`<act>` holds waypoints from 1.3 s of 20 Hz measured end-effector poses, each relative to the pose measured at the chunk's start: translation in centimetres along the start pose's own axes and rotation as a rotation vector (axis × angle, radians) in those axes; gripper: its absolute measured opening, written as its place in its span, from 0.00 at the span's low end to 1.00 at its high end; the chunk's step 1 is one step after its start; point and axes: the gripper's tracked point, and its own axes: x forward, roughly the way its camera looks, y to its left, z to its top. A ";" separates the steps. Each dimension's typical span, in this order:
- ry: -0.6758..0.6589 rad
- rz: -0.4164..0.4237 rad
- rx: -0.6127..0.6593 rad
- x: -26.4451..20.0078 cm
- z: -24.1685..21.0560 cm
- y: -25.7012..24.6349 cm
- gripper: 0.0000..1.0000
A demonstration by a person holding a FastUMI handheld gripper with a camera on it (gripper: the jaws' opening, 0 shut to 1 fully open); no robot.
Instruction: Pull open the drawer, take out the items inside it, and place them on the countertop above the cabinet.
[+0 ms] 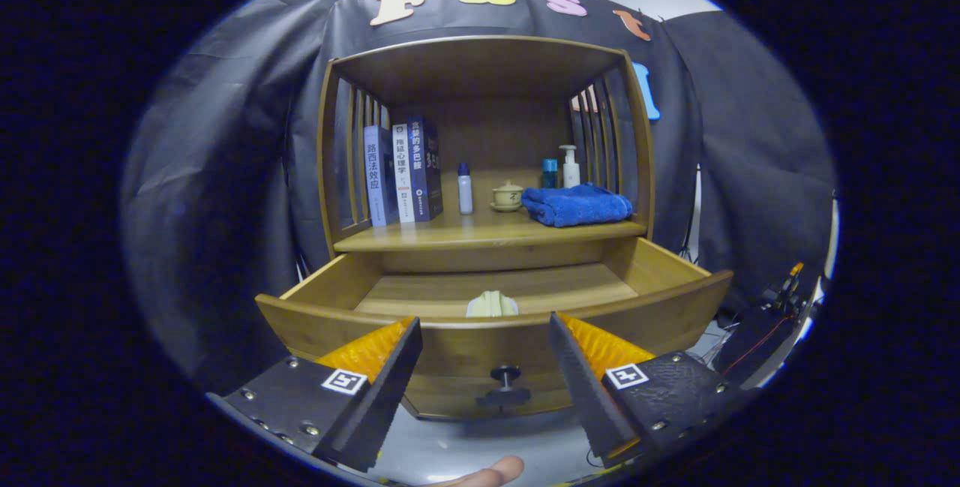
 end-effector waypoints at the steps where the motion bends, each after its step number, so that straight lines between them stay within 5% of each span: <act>1: -0.002 -0.003 -0.008 0.2 0.8 0.2 1.00; 10: 0.036 -0.012 -0.026 6.2 5.3 1.7 1.00; 20: 0.361 0.009 -0.061 14.1 -1.4 2.8 1.00; 26: 0.483 -0.077 -0.072 15.1 -3.6 0.6 0.96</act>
